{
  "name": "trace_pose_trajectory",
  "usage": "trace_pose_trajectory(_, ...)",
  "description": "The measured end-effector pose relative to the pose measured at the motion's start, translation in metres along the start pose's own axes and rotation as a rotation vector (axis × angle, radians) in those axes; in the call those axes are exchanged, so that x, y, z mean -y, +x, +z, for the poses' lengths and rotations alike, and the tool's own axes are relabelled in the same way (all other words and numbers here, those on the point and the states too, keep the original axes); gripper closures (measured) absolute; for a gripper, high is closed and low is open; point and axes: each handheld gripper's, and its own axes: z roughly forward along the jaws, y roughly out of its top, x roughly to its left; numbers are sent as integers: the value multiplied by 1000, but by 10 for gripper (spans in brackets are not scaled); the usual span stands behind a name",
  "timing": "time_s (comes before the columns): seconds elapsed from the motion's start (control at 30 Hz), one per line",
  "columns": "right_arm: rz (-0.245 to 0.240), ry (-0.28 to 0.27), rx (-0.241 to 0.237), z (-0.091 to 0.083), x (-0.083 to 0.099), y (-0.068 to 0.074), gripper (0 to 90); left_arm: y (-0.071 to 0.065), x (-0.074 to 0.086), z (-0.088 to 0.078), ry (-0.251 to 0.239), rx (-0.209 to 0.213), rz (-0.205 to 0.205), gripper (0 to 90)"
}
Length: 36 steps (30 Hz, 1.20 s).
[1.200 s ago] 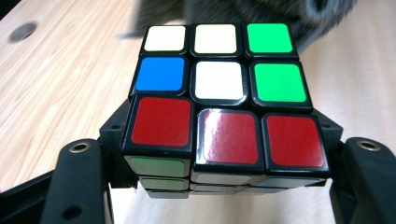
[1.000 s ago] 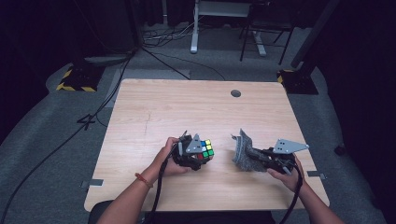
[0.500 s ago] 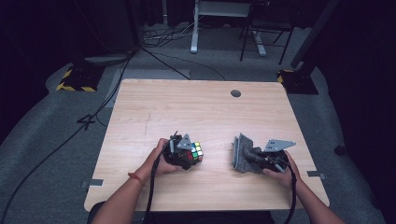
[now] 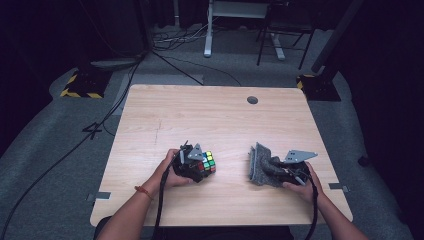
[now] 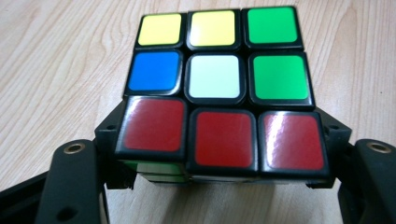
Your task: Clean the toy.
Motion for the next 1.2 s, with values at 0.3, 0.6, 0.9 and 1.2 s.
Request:
trace_pose_trajectory(0.3,-49,-2,13,-10,-11,5,451,-1,2,-11,40,-54,14,230)
trace_pose_trajectory(0.6,-94,25,56,-20,-18,11,347,-11,5,-30,28,-125,21,161)
trace_pose_trajectory(0.9,-103,21,56,-34,-23,16,329,-24,15,-49,42,-144,68,162)
trace_pose_trajectory(1.2,-115,55,100,-40,-23,15,307,-28,28,-70,52,-185,57,163)
